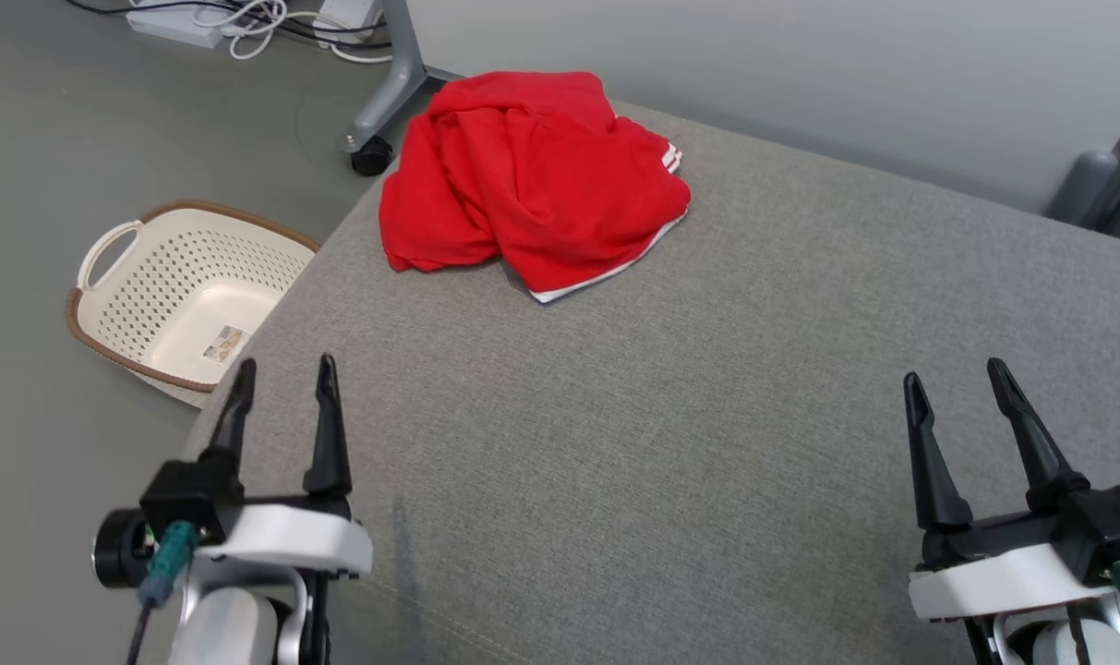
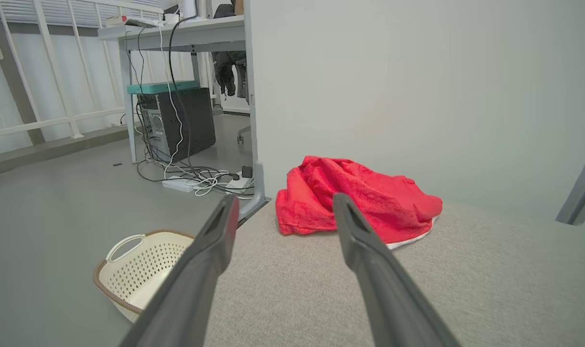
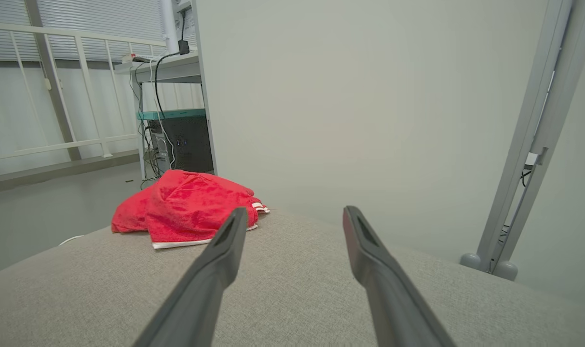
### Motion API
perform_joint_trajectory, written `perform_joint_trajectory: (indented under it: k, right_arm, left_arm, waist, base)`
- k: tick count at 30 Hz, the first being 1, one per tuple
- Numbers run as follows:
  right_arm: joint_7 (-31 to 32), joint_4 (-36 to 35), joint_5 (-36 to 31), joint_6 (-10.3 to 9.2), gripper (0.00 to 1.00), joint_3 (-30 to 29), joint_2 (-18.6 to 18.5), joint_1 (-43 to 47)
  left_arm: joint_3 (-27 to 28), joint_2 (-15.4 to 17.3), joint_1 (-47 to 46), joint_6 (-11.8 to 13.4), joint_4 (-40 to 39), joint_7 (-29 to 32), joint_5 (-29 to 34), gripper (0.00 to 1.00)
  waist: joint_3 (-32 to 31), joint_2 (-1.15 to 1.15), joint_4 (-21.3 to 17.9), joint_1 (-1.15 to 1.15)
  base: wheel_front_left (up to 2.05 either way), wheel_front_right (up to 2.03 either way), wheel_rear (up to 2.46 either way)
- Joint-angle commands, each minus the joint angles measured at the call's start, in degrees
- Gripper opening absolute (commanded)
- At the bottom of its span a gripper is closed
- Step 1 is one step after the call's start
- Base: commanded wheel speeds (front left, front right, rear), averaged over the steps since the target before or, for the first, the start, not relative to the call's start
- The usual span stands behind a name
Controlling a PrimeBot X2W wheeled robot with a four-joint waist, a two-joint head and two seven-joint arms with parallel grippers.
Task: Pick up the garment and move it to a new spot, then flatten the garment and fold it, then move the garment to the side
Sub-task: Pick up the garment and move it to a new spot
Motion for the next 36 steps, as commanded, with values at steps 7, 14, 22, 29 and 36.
perform_joint_trajectory:
  k: [7,14,22,29,36]
  right_arm:
    - [-0.3,-2.58,-2.44,-0.01,1.0,-0.59,-0.47,-5.18]
    - [-0.3,-3.04,-3.32,-0.01,1.0,0.58,-0.47,-8.83]
    - [-0.3,-2.93,-2.57,-0.01,1.0,1.28,-0.43,-10.68]
    - [-0.3,-3.0,-2.48,-0.01,1.0,0.84,-0.41,-11.29]
    - [-0.3,-2.7,-2.09,-0.01,1.0,0.9,-0.41,-11.21]
  left_arm:
    - [3.93,3.72,-16.29,-3.93,5.96,0.02,0.52,1.0]
    - [6.25,9.54,-34.0,-6.14,18.22,10.43,-2.09,1.0]
    - [6.9,13.2,-43.53,-5.93,30.72,21.97,-3.55,1.0]
    - [6.96,15.63,-46.74,-3.75,37.98,25.57,-3.18,1.0]
    - [6.67,15.84,-47.72,-2.17,42.04,25.39,-3.14,0.0]
  waist:
    - [10.18,0.0,-7.96,0.0]
    - [16.53,0.0,-14.47,0.0]
    - [19.89,0.0,-20.76,0.0]
    - [22.32,0.0,-24.2,0.0]
    - [22.1,0.0,-24.66,0.0]
  base:
    - [0.0,0.0,0.0]
    - [0.0,0.0,0.0]
    - [0.0,0.0,0.0]
    - [0.0,0.0,0.0]
    - [0.0,0.0,0.0]
